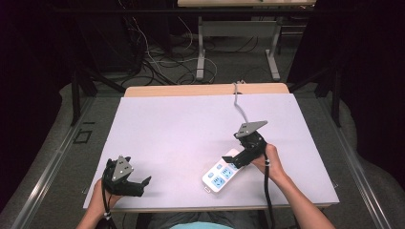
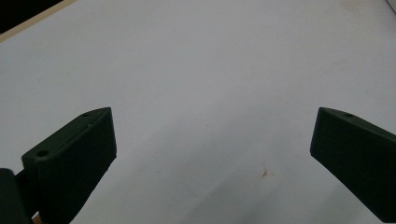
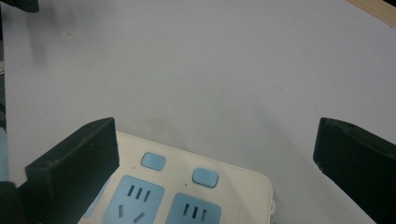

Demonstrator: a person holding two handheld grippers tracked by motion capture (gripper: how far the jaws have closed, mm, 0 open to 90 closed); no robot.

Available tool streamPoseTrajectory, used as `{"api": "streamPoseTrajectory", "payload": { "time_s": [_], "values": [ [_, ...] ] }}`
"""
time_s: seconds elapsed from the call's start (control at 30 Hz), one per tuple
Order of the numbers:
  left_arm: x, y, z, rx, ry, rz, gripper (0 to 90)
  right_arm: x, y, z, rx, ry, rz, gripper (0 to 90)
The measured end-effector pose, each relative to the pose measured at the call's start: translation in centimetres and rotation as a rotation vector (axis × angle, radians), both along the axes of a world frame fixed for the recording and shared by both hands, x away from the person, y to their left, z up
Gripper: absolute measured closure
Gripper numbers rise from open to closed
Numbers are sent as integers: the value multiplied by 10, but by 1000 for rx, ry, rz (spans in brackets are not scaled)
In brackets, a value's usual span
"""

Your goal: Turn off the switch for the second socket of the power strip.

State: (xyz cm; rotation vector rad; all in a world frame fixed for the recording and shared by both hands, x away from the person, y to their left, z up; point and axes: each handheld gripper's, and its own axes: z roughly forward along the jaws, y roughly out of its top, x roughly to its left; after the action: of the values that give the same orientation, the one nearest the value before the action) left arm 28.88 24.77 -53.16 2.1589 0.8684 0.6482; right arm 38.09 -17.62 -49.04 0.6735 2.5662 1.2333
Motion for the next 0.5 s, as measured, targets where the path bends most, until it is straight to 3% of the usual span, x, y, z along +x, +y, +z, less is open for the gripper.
{"api": "streamPoseTrajectory", "payload": {
  "time_s": [0.1,0.13,0.37,0.5],
  "values": [
    [0,0,0,1,1,-1,3,3,6,-1,-17,17,17,0],
    [0,0,0,-2,0,2,3,5,8,-3,-9,2,27,0],
    [2,0,0,2,2,0,2,7,13,-8,2,39,33,0],
    [1,1,1,6,-3,1,2,7,14,-9,5,33,52,0]
  ]
}}
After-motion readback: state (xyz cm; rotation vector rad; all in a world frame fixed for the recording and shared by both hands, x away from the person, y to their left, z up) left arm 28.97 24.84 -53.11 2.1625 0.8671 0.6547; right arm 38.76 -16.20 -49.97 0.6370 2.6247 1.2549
